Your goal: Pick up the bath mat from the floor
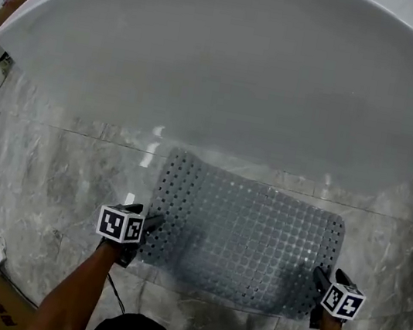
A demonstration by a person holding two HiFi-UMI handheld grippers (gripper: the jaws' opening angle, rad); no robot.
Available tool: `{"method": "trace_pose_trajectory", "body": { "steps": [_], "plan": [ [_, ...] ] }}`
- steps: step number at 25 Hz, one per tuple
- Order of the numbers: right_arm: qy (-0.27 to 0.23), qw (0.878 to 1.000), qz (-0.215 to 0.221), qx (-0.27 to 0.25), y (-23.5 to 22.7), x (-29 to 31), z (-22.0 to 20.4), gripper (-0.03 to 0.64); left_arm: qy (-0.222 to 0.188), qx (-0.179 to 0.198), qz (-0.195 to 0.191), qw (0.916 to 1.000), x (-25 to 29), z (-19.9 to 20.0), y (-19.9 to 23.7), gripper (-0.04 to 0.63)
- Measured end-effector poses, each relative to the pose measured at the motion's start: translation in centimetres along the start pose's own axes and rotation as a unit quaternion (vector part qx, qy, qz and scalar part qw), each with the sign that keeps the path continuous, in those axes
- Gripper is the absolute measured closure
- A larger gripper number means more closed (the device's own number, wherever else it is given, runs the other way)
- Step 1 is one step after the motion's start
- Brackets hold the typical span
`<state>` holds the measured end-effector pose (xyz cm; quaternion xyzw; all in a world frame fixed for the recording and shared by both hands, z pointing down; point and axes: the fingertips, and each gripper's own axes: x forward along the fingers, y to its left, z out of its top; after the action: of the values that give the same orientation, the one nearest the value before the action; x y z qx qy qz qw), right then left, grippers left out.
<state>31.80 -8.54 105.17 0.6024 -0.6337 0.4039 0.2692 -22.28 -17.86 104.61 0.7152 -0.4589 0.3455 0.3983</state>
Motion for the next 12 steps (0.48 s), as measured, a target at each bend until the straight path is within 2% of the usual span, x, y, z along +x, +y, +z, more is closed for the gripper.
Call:
{"method": "trace_pose_trajectory", "body": {
  "steps": [7, 12],
  "plan": [
    [0.031, 0.999, -0.007, -0.003, -1.4, 2.1, -2.6, 0.242, 0.023, 0.010, 0.009, 0.9996, 2.3, -1.9, 0.6, 0.301],
    [0.019, 0.999, -0.031, -0.003, -1.5, 2.6, -2.9, 0.265, 0.031, 0.017, 0.013, 0.9993, 3.0, -2.3, 0.8, 0.305]
  ]
}}
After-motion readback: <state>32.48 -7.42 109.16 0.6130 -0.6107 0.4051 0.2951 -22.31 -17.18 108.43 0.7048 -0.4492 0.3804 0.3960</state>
